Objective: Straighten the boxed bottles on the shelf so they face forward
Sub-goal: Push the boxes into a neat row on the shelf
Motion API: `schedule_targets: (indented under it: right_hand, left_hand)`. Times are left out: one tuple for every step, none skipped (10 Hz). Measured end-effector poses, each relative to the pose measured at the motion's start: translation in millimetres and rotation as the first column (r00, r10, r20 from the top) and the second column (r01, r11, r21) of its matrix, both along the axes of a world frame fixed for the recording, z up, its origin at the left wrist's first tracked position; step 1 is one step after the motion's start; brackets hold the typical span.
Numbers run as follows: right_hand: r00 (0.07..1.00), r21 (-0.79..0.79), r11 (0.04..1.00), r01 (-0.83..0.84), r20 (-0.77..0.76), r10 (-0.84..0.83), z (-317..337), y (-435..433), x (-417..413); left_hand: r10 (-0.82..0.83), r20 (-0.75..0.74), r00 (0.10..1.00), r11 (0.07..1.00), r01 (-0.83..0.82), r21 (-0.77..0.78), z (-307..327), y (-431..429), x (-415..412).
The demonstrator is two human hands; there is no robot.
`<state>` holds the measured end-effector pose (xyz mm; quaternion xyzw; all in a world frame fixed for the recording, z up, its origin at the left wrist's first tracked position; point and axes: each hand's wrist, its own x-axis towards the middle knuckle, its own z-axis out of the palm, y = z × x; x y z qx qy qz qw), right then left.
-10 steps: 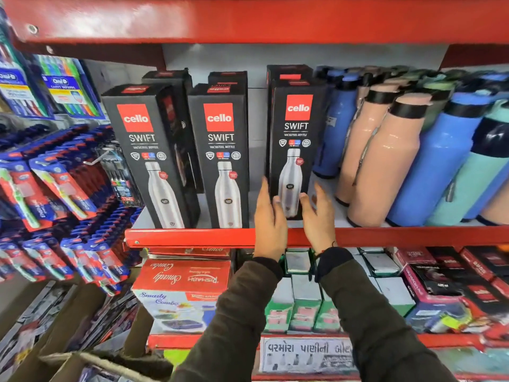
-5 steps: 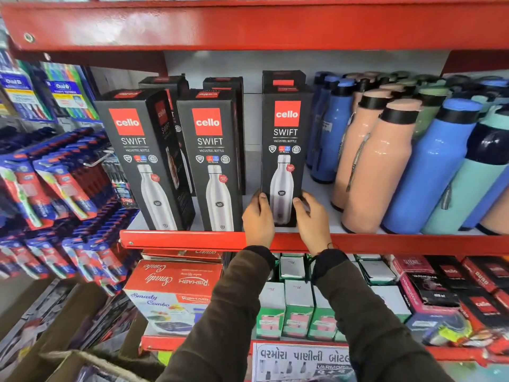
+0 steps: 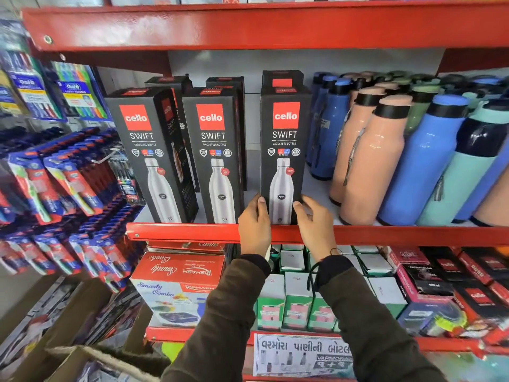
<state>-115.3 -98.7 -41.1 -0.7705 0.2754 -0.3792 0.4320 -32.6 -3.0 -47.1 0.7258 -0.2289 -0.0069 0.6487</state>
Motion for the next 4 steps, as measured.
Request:
schedule_targets:
  right_hand:
    - [1.000,-0.020,1.000,0.019,-0.022,-0.019,-2,0,-1]
    - [0.999,-0.003,1.000,0.022,-0.049,-0.022,1,3,-3]
    - [0.997,-0.013,1.000,0.020,-0.074,-0.021,3,3,-3]
    - [0.996,-0.018,0.998,0.058,-0.065,-0.060,9,6,-10]
  left_hand:
    - [-0.003,0.018,1.000,1.000,0.003,0.006,-2,2,1]
    - [-0.015,0.010,1.000,1.000,0.015,0.024,0,3,-1]
    - [-0.038,0.001,0.999,0.999,0.038,0.012,6,6,-2]
    - [-0.039,-0.021,0.999,0.999,0.039,0.012,9,8,-11]
